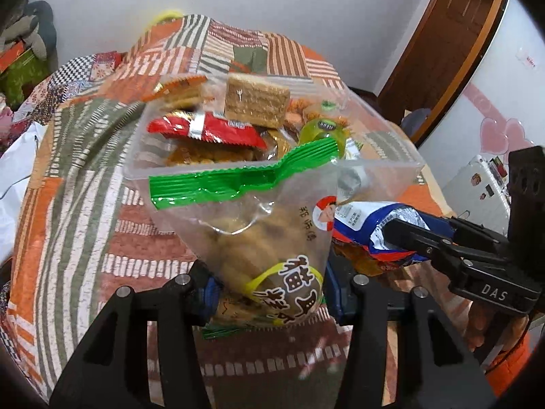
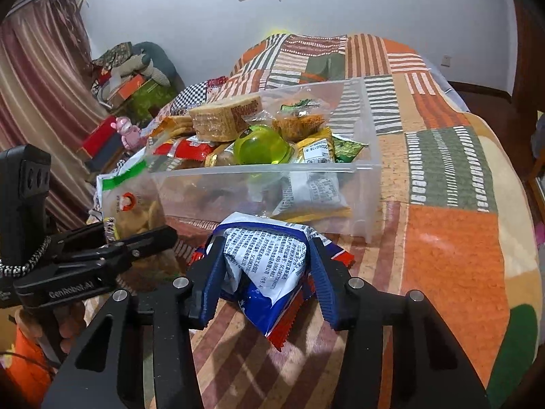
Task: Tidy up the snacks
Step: 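Lower cracker bag into box with left tool while right tool drops blue-white bag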
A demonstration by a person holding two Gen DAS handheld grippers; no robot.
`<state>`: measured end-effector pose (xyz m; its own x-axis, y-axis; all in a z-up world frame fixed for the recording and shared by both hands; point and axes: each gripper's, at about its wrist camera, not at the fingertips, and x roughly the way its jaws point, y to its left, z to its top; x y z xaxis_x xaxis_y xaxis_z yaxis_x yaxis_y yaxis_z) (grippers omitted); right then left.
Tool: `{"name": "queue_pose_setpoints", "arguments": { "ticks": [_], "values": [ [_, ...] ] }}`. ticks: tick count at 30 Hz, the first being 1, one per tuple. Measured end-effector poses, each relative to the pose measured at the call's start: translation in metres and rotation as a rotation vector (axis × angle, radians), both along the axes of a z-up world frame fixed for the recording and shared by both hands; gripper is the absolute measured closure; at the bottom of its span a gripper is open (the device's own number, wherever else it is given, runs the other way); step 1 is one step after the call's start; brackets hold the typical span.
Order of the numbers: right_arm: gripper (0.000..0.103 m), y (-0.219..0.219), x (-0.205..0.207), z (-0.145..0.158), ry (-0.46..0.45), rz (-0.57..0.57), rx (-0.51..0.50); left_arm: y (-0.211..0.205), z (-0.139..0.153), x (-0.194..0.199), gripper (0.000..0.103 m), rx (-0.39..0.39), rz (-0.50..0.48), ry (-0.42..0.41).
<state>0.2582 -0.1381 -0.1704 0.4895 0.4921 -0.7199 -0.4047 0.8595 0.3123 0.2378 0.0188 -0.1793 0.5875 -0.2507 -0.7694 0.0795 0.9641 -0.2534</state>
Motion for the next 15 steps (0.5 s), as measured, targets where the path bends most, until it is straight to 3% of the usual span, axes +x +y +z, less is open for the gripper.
{"name": "queue_pose_setpoints", "arguments": {
  "ticks": [15],
  "values": [
    [0.059, -0.013, -0.019, 0.042, -0.118, -0.023, 0.029, 0.008, 0.048, -0.017, 0.054, 0.016, 0.038, -0.112]
  ]
}}
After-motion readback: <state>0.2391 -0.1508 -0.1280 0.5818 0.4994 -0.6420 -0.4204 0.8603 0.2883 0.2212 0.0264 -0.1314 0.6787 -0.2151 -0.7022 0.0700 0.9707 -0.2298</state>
